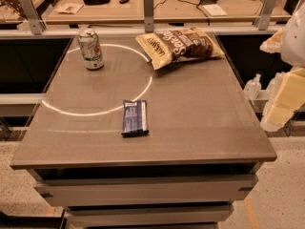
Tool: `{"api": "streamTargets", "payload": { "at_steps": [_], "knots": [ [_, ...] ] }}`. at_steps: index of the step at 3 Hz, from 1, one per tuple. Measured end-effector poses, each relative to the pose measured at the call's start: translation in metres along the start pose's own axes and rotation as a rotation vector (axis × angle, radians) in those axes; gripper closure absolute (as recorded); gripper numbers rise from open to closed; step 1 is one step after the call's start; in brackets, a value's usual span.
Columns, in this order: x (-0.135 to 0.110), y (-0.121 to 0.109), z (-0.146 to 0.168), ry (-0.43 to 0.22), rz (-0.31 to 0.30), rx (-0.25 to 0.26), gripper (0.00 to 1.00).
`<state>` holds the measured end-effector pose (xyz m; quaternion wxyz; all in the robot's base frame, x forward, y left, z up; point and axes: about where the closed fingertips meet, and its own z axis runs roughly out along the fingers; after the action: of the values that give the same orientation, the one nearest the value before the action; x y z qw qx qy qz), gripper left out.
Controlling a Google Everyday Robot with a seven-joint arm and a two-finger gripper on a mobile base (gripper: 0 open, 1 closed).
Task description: Move rxbar chocolate near 7up can
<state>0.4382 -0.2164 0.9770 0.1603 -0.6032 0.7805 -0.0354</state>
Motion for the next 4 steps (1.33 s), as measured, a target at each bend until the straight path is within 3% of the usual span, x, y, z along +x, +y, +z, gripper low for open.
{"api": "streamTargets", "payload": {
  "at_steps": [1, 2, 3, 4],
  "knots": [
    [0.000, 0.000, 0.000, 0.000, 0.000, 0.000, 0.00],
    [-0.005, 0.001, 0.000, -0.034, -0.080, -0.002, 0.00],
    [-0.016, 0.012, 0.000, -0.140, -0.226, -0.010, 0.00],
    [-0.027, 0.027, 0.003, -0.230, -0.346, 0.012, 0.00]
  ]
}}
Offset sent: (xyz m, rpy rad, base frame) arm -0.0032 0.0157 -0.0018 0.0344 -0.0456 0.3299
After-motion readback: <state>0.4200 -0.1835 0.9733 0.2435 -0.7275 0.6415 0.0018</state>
